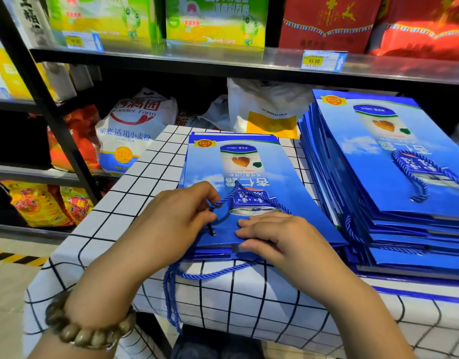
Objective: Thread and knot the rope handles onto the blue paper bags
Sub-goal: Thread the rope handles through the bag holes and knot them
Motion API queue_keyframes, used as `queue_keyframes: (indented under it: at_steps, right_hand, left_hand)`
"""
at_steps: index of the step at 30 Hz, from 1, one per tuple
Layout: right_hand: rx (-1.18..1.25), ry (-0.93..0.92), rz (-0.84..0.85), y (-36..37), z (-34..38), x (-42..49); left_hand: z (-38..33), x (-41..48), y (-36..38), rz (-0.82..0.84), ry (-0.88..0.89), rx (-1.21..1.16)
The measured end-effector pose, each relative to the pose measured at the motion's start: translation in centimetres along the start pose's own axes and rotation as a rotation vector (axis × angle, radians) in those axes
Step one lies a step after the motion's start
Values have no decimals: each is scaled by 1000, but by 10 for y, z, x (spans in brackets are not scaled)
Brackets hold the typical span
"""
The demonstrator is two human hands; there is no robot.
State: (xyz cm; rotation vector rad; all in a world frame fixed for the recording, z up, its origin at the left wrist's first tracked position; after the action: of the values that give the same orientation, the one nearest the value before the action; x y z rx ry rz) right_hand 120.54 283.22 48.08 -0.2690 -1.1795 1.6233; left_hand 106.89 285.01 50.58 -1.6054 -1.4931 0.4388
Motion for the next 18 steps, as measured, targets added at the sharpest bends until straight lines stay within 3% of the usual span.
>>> queue_keyframes:
  at_steps: [7,14,18]
  right_hand:
    - [25,-2,-8,-1,1,1]
    - [7,-9,-21,-3,2,1]
    - [-242,-81,-243,-18,16,2]
  left_hand:
    - [-3,2,0,-25,-7,-9]
    - [-2,2,4,56,-17,21]
    - [-5,3,11,123,-19,8]
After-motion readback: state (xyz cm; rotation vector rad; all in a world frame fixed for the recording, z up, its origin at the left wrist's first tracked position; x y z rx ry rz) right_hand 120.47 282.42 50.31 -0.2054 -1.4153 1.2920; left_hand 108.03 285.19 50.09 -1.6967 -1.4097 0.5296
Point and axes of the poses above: each hand's wrist, its own x-axis towards the middle knuckle, its own y-axis out of the palm, z = x × y, the point moved 8 cm from there along x, towards the middle knuckle, and after that the axes turned 4 degrees about -z, right-handed, at the moved point
